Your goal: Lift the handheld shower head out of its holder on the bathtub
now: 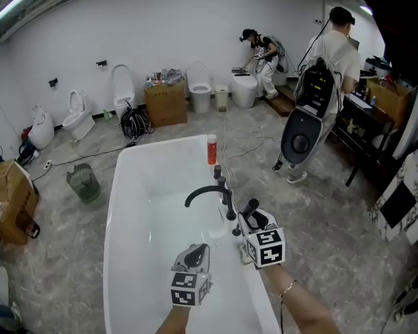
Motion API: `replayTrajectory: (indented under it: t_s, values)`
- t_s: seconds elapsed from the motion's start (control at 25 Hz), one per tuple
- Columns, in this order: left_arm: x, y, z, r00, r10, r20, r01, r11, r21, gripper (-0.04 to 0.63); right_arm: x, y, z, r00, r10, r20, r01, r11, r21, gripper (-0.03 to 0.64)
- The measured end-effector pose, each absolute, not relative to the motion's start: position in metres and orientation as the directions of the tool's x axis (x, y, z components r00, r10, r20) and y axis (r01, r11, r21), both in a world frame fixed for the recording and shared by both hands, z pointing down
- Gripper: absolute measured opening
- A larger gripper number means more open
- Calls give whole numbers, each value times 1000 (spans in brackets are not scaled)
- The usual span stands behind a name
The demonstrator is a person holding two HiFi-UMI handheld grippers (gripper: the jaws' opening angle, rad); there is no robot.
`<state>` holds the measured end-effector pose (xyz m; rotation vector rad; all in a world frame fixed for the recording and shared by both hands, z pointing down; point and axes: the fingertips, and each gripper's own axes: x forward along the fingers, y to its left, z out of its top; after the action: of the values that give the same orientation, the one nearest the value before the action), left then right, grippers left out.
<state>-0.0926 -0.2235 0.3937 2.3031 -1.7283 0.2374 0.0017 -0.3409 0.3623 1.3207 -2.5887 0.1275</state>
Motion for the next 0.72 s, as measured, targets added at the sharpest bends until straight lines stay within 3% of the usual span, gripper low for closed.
replayTrajectory:
  t_s: [0.72]
  values:
    - [-83, -195, 385, 291, -916, 275, -957, -277, 90, 20, 6, -310, 358, -560, -792, 244, -811, 584, 35, 136]
